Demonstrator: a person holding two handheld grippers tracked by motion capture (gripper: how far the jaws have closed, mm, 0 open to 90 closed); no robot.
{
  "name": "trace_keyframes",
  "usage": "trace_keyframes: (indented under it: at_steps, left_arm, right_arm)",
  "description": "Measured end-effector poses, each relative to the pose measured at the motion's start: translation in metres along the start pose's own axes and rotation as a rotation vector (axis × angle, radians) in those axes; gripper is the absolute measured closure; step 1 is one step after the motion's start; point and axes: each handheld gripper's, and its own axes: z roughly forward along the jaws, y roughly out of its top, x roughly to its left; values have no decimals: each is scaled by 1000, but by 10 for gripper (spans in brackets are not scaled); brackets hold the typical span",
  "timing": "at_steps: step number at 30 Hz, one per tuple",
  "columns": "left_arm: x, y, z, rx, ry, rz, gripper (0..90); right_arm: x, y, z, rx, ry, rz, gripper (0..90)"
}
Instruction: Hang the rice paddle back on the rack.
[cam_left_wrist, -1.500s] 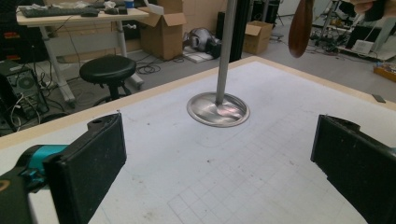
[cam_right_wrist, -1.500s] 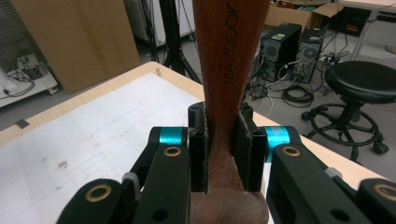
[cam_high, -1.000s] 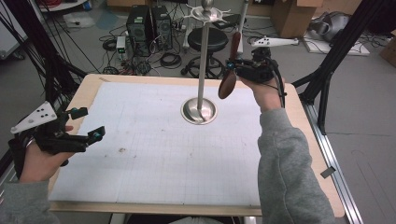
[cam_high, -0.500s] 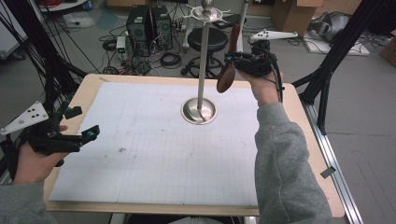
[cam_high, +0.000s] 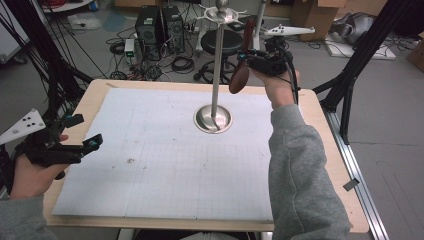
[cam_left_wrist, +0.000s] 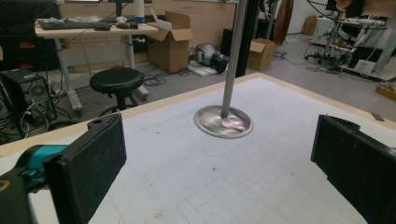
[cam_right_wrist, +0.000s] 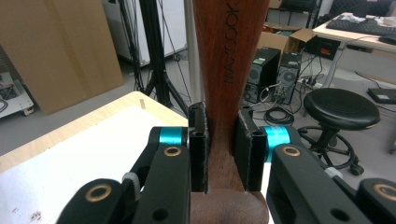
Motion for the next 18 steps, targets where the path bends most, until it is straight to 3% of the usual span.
trace_keyframes:
  at_steps: [18]
  left_arm:
    - [2,-2,-3,1,8,-8,37]
  right_arm:
    - [-1,0,8,-3,-9,-8,772]
